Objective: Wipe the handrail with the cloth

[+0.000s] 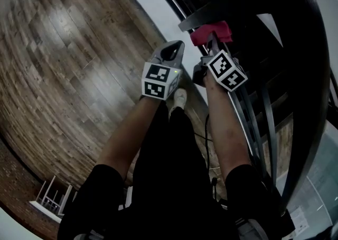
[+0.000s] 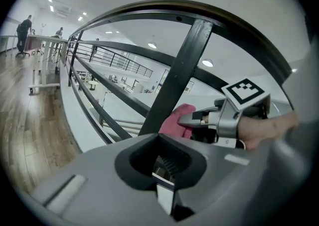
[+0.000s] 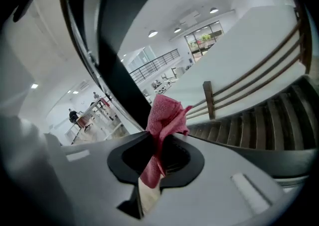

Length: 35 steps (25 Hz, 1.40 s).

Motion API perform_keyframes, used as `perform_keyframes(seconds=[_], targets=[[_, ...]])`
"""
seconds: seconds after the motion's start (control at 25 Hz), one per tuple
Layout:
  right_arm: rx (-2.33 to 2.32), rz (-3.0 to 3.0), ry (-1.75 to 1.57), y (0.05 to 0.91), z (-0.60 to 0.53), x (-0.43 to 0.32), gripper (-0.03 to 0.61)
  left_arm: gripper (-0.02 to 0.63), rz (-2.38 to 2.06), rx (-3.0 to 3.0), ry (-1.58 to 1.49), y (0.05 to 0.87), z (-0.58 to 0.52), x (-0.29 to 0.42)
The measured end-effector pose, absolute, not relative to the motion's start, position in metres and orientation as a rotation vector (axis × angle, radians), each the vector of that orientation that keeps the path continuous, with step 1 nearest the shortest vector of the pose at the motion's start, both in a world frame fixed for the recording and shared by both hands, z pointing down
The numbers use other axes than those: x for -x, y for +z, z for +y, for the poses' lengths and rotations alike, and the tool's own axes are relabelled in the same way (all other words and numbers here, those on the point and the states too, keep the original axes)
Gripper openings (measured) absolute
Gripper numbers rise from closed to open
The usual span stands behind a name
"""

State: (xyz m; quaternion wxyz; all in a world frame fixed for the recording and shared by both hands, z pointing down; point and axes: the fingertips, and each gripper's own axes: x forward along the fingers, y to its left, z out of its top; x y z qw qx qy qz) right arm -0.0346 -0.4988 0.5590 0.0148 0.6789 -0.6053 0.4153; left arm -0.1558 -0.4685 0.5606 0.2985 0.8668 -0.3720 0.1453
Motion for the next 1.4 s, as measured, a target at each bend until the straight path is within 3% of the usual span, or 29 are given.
perform_keyframes(seconds=[0.32, 0.6, 1.4], targets=[[-2.1, -1.765, 1.086, 0.558, -0.508, 0.035, 0.041, -0.002, -0.95, -2.291, 0.382, 0.558, -0.465, 0.155], [-2.2, -1.658, 1.253, 0.566, -0.486, 0.015, 0.041, -0.002, -0.881, -2.339, 0.426, 0.558, -0.459, 0.146], [-2.404, -1.379, 1.328, 0.574, -0.386, -0.036, 0.041, -0.002, -0.619, -2.502, 0.549, 0.542, -0.42, 0.089]])
